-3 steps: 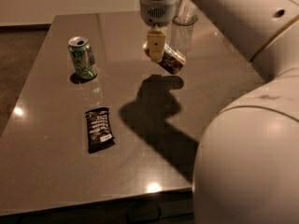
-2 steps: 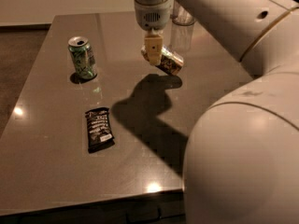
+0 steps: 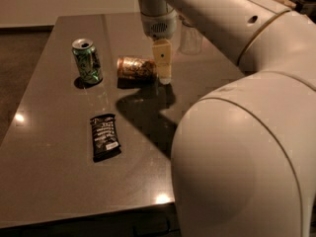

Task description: Knock orange can over

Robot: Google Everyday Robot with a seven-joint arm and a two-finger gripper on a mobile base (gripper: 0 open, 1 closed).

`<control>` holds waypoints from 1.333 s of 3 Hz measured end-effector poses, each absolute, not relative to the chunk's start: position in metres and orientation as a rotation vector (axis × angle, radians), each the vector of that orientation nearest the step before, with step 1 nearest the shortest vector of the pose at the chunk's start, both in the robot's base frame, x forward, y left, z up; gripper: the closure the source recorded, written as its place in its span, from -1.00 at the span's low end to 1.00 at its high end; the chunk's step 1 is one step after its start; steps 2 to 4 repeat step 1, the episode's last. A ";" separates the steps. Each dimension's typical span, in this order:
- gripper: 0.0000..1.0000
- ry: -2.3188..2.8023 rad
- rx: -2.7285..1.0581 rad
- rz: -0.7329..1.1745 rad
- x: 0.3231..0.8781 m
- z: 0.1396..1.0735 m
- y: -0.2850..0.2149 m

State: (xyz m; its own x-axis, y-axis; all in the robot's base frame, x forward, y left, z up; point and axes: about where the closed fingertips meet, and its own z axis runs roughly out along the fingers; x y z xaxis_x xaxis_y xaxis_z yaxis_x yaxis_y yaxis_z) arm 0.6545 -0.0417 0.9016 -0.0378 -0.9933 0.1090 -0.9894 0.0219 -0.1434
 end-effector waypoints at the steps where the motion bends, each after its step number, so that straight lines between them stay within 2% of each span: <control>1: -1.00 2.198 -2.140 -0.291 0.664 0.901 -0.036; 4: -1.00 2.198 -2.140 -0.291 0.664 0.901 -0.036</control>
Offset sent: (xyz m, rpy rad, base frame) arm 0.0000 0.0000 0.0000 0.0000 0.0000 0.0000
